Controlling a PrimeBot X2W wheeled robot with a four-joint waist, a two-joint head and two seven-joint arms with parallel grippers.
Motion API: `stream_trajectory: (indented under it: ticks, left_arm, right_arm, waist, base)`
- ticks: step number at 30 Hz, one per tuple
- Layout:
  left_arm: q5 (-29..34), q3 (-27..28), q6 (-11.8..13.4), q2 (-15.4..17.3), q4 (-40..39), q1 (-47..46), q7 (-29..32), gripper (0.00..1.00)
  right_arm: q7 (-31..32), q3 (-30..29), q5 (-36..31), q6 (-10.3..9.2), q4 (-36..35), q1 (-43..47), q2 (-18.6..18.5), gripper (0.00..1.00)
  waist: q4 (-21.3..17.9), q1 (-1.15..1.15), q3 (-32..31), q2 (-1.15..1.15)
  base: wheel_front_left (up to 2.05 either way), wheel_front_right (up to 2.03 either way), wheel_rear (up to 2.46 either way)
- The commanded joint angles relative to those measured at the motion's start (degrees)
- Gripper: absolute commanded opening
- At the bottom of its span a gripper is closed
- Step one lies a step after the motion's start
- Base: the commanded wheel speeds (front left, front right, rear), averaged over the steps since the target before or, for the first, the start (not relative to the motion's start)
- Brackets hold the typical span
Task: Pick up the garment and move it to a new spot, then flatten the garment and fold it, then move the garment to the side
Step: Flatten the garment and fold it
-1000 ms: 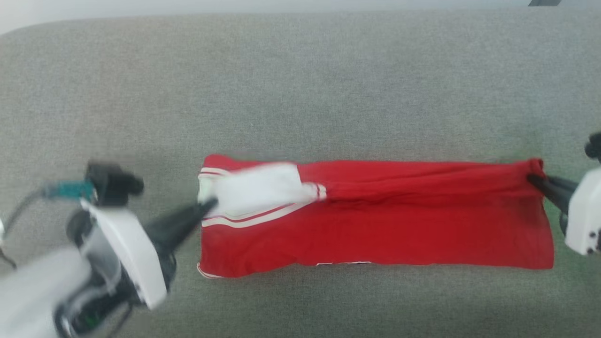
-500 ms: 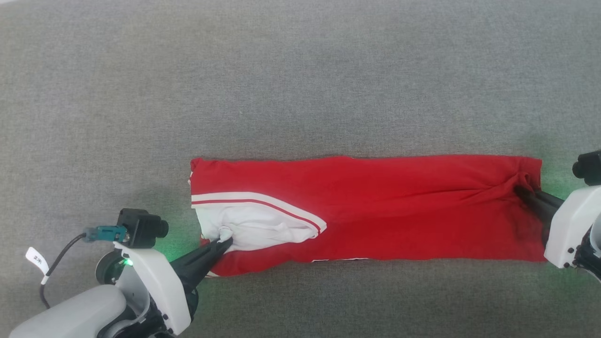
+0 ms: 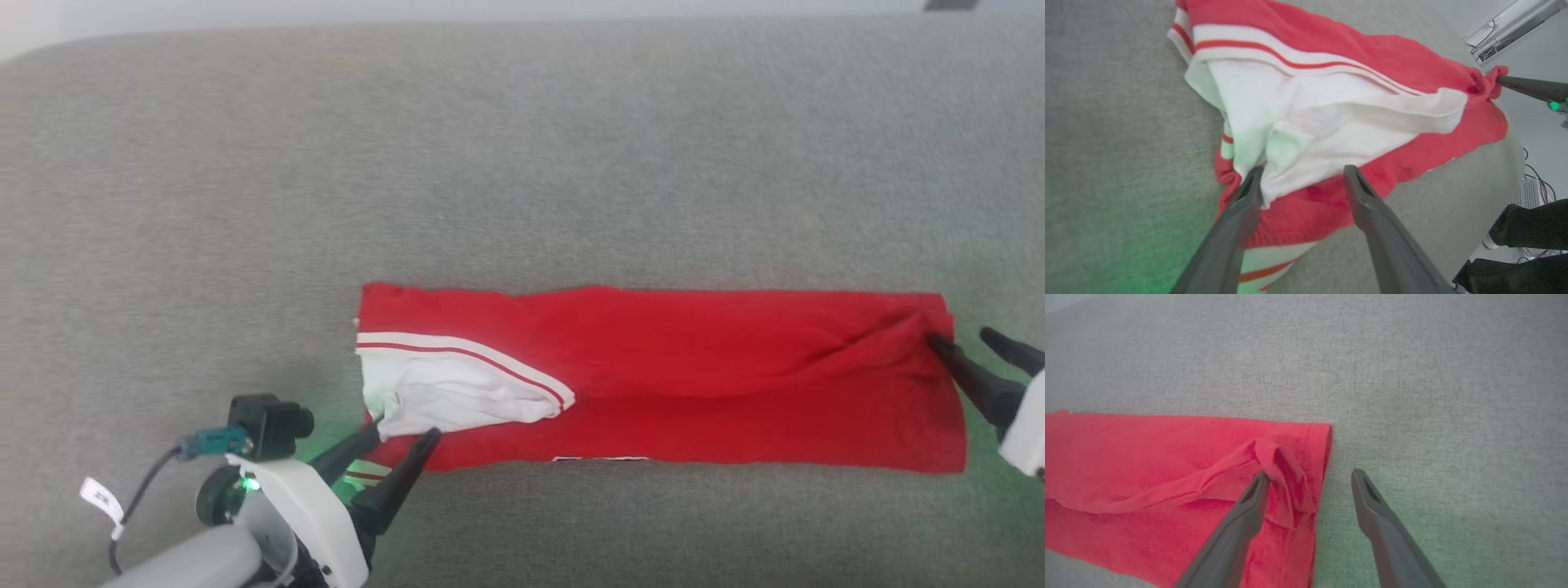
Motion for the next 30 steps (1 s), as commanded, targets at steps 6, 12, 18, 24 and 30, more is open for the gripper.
stream_trajectory:
  ticks: [6, 12, 18, 24, 30]
  left_arm:
    - [2.83, 7.99, 1.18, -3.13, -0.4, 5.67, -0.4, 1.0]
    - [11.04, 22.47, 0.36, -7.72, -1.62, 14.22, -0.43, 1.0]
    - [21.87, 35.23, -1.91, -13.74, 0.89, 20.7, -0.44, 1.0]
    - [33.19, 46.23, -5.01, -20.79, 3.4, 24.59, -0.45, 1.0]
    - [47.79, 54.19, -6.46, -25.14, 1.94, 26.06, -0.46, 1.0]
  right_arm:
    - [4.26, -3.64, 3.13, -0.09, 2.09, 3.93, 1.68, 1.0]
    - [7.5, -6.6, 2.88, -0.07, 7.16, 5.4, 3.58, 1.0]
    - [10.66, -6.8, 1.45, -0.05, 10.54, 4.12, 5.95, 1.0]
    - [12.3, -6.14, -1.05, -0.04, 12.07, 2.45, 7.6, 1.0]
    - [13.09, -6.4, -2.46, -0.03, 12.82, 1.56, 8.95, 1.0]
  waist:
    - [3.86, 0.0, -3.21, 0.0]
    - [7.47, 0.0, -4.42, 0.0]
    - [9.58, 0.0, -4.88, 0.0]
    - [10.1, 0.0, -4.9, 0.0]
    - [10.2, 0.0, -4.86, 0.0]
  base:
    - [0.0, 0.0, 0.0]
    - [0.0, 0.0, 0.0]
    - [0.0, 0.0, 0.0]
    - [0.0, 0.0, 0.0]
    - [0.0, 0.0, 0.0]
